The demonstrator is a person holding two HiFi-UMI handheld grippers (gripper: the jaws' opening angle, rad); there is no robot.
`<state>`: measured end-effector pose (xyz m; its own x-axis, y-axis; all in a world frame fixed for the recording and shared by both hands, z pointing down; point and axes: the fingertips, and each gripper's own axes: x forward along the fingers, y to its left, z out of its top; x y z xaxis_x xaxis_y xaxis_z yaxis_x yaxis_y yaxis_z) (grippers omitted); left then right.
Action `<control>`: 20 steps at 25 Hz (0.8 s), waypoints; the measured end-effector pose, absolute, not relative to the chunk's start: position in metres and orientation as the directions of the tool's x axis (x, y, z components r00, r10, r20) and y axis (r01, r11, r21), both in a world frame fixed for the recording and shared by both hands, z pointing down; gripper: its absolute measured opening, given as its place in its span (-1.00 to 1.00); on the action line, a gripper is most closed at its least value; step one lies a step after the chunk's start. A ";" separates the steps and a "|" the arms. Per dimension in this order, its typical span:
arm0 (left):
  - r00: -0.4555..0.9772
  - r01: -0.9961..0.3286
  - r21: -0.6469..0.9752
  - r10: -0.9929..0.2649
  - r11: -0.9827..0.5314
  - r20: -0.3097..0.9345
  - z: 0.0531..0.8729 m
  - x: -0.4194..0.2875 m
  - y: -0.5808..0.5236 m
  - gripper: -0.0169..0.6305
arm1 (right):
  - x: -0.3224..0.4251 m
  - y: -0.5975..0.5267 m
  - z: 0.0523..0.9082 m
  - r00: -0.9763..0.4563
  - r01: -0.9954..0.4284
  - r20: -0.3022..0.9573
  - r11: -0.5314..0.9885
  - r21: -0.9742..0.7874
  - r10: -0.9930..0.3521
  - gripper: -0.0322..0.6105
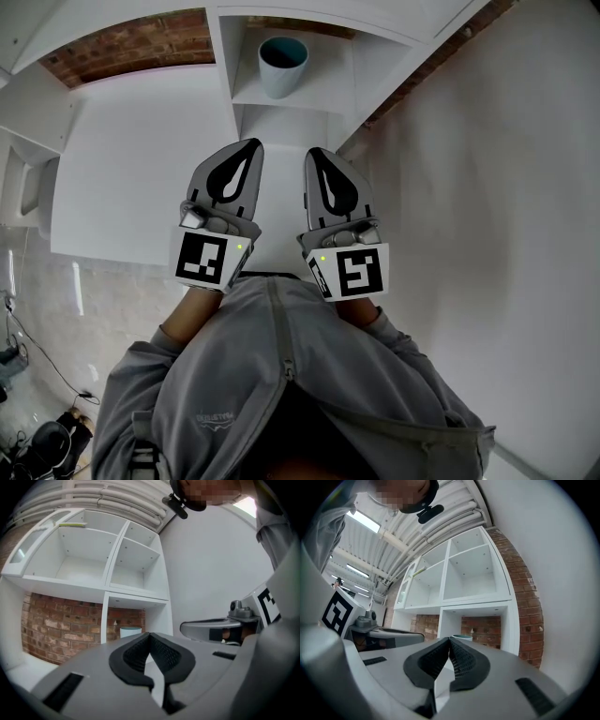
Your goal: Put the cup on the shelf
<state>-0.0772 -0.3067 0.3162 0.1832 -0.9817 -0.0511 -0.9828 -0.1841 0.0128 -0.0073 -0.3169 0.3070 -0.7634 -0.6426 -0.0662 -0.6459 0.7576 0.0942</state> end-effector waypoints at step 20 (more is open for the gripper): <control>0.151 -0.988 -0.022 -0.988 -0.151 -0.022 0.324 -0.067 -0.260 -0.92 | 0.026 -0.283 0.322 -0.707 -0.705 -0.046 0.700 0.110 -0.705 -0.81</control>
